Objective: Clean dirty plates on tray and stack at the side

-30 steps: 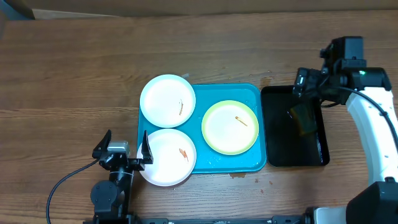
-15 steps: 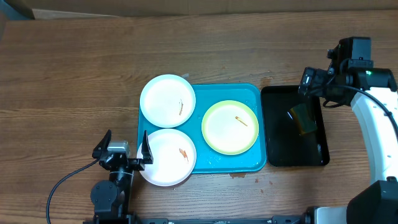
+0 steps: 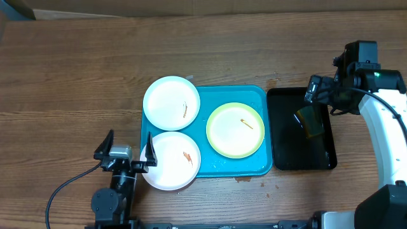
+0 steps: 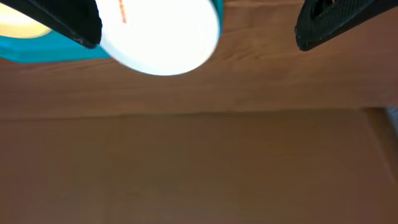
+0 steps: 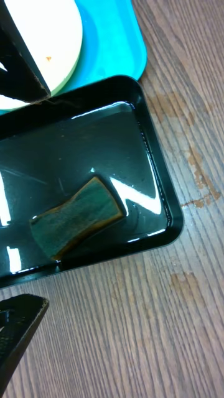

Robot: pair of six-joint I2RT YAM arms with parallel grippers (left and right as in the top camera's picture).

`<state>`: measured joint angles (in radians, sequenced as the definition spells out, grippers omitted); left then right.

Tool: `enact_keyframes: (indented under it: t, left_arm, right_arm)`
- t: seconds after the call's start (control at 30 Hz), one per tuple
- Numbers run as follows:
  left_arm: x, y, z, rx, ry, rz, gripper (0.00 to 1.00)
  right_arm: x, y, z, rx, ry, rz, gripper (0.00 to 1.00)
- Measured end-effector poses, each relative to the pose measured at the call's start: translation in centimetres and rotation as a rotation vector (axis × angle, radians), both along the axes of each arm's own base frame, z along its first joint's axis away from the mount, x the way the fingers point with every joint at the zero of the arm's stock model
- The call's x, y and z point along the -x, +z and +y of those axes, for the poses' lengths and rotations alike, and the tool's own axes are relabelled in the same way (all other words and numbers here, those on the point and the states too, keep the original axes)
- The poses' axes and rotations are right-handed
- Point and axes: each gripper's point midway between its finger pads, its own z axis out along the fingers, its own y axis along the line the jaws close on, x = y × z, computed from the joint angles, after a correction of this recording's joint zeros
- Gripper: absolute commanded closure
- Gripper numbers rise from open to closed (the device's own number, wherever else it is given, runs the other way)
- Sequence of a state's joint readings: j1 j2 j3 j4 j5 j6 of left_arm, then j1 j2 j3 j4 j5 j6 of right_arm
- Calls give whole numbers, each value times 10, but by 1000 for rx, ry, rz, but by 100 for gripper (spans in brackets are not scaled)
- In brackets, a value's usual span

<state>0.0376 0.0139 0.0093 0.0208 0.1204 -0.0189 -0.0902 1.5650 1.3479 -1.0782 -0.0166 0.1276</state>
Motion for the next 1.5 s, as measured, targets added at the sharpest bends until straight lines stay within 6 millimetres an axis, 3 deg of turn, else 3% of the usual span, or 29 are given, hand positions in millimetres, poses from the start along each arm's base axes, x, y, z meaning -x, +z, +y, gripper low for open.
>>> enact_keyframes:
  t: [0.13, 0.2, 0.4, 0.5, 0.57, 0.67, 0.77, 0.87, 1.07, 1.13, 1.17, 1.3, 1.5]
  left_arm:
    - [4, 0, -16, 62, -89, 65, 0]
    - [8, 11, -22, 90, -125, 114, 0]
    - [12, 103, -54, 157, -308, 284, 0]
    - [9, 122, -71, 224, -393, 529, 0]
    - [1, 123, -81, 257, -430, 656, 0]
    - [-21, 109, -99, 310, -481, 884, 0]
    - [-48, 90, -111, 395, -509, 1007, 0]
    - [-57, 61, -122, 476, -515, 1147, 0]
    - [-51, -4, -155, 407, -442, 1406, 18]
    - [-47, -22, -168, 341, -404, 1455, 37]
    - [-46, -32, -174, 308, -376, 1474, 51]
    - [-39, -66, -189, 174, -276, 1529, 53]
    - [-39, -105, -186, 85, -126, 1585, 52]
  right_arm:
    - [3, -1, 1, -7, 2, 11, 0]
    - [3, -1, 3, -14, 5, 15, 0]
    - [7, -10, 9, -49, 15, 47, 0]
    - [13, -19, 11, -60, 17, 75, 0]
    - [18, -26, 12, -64, 17, 91, 0]
    - [26, -44, 12, -67, 16, 119, 0]
    - [29, -57, 14, -73, 17, 125, 0]
    - [26, -63, 14, -76, 19, 109, 0]
    - [25, -72, 15, -80, 21, 95, 1]
    - [25, -73, 15, -81, 21, 95, 2]
    - [25, -73, 15, -81, 21, 95, 2]
    - [25, -73, 16, -84, 21, 92, 5]
    - [25, -73, 16, -87, 20, 92, 5]
